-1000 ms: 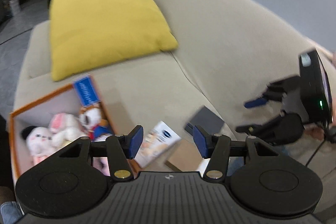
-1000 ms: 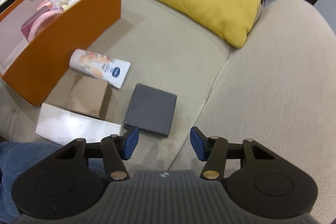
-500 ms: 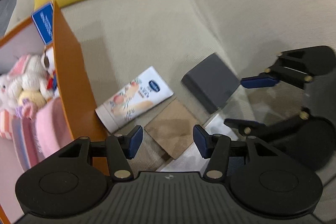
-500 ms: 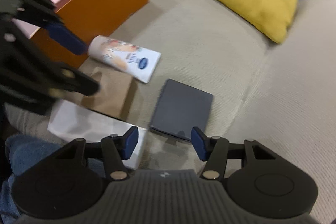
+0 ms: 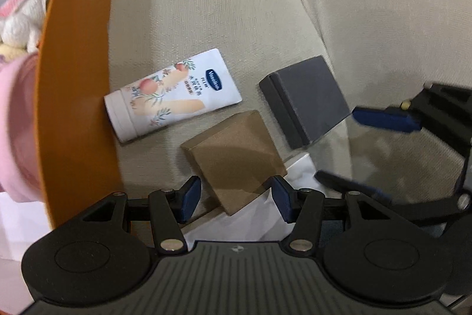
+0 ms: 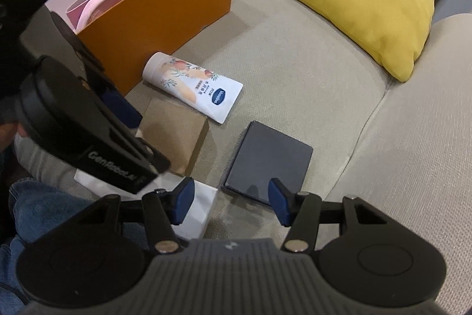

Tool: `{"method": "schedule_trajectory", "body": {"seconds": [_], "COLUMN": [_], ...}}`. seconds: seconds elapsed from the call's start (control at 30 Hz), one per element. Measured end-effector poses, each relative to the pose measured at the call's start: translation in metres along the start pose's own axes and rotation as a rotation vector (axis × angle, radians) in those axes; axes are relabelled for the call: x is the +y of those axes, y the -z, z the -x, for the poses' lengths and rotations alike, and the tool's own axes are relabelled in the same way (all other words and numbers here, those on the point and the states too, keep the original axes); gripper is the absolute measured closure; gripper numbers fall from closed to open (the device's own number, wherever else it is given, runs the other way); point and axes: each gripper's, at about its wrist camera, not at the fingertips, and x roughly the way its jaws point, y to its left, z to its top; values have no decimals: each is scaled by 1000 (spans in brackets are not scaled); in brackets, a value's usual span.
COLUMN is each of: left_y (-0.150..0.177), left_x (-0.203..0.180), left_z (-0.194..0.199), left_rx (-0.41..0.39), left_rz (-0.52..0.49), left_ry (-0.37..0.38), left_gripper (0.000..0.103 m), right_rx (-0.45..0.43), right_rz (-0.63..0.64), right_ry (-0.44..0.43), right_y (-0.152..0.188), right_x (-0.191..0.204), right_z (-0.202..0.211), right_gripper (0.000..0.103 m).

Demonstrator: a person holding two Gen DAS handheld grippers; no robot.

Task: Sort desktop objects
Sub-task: 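Grasp the small brown cardboard box with the left gripper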

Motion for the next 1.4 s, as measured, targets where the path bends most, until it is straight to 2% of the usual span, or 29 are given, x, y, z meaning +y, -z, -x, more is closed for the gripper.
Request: {"method": "schedule_trajectory", "body": {"seconds": [0.13,0.27,0.43,0.53,0.57,0.67,0.83,1.1,1.13,1.3,1.33,1.4], "left_y": [-7,-16,-26,-26,-26,-26,-28,-28,-28,-28,-29,-31], "left_x": [2,-3,-9,-14,-15,-20,-19,-10,-9,-2,-1,0], "left_z": [0,5,11,13,13,10,4,2,0,-3,-3,-6], "left_rx": [-40,-87,-99,-105,-102,-92,-81,-81,-74,-69,-76,-86], "left_rz": [20,1,-10,-21,-28,-45,-46,-8,1,60,67,77], "left_ry": [15,21,41,60,71,94,118,96,97,123,121,106], "left_gripper": [42,59,69,78,82,84,84,84,82,59,46,43], "right_rx": [13,11,-40,-50,-47,-31,-22,-15,-13,-9,-9,-11], "right_rz": [14,1,-1,8,8,9,23,14,10,12,7,1], "right_ry": [9,14,-9,-7,-7,-13,-11,-11,-11,-10,-13,-20], "right_y": [1,1,-1,-3,-3,-2,-1,-1,-1,-2,-2,-2], "right_x": [3,1,2,5,6,5,6,5,5,6,6,6], "right_z": [-6,-9,-8,-10,-11,-14,-15,-23,-24,-25,-25,-25], "right_gripper": [45,45,46,52,57,62,63,66,66,66,66,66]}}
